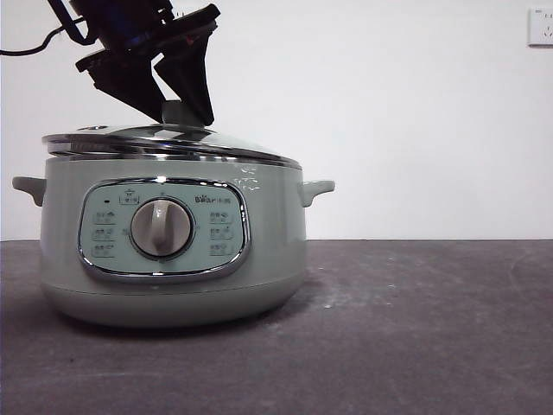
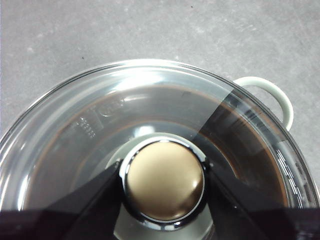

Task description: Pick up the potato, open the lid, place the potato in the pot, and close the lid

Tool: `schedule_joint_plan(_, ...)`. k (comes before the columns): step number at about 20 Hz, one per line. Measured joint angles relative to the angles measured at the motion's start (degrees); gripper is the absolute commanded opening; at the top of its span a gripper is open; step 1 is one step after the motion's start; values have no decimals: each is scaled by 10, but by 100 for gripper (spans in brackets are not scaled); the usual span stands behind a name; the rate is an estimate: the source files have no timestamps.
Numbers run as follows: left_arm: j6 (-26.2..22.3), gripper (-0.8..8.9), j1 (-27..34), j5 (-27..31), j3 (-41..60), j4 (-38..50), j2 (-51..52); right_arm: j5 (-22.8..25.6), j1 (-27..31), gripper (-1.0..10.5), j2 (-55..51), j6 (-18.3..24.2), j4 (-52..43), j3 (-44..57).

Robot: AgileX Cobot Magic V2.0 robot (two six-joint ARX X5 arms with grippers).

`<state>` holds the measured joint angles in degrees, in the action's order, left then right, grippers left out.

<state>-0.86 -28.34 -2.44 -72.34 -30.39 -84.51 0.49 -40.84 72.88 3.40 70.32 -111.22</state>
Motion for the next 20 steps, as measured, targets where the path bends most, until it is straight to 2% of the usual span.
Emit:
schedule_joint_plan(11, 0, 20, 0, 1, -3, -15, 0, 0, 0, 532, 0, 0, 7, 0)
schedule_joint_plan(14, 0, 310, 0, 1, -4, -19, 0, 0, 0, 532, 0, -2, 13, 0)
schedule_joint_plan(15, 0, 362, 0, 1, -4, -19, 0, 0, 0, 532, 0, -3, 13, 0)
schedule_joint_plan(20, -1, 377, 0, -3, -5, -16, 1, 0, 0, 532, 0, -6, 35, 0)
